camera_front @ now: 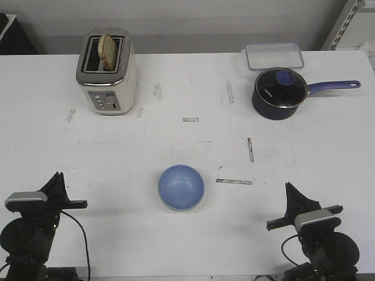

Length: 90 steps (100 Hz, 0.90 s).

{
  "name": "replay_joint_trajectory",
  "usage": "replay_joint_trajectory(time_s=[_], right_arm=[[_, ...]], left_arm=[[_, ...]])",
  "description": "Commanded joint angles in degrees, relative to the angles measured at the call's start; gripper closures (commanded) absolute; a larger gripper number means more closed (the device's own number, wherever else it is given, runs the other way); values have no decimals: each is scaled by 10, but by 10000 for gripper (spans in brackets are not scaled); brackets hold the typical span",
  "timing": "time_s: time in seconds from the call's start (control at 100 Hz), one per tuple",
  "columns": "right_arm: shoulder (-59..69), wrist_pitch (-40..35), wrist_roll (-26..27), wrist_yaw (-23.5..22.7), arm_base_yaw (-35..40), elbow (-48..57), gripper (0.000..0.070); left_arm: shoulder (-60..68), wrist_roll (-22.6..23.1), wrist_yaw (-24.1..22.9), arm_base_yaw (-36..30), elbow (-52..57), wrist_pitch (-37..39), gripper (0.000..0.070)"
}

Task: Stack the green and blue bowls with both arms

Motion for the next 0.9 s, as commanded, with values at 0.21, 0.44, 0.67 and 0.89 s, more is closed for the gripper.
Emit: replay_joint_trajectory(time_s=[0.21,0.44,0.67,0.89], right_arm=[[0,6,-2,0,1,2,700],[0,6,-2,0,1,2,700],[-1,6,-2,0,1,3,700],[-1,6,-2,0,1,3,700]], left_arm=[[-162,-3,1,-1,-177,74,698],[-164,-3,0,-2,-281,169,698],[-164,-3,1,-1,-279,160,698],[-164,-3,1,-1,-279,160,698]])
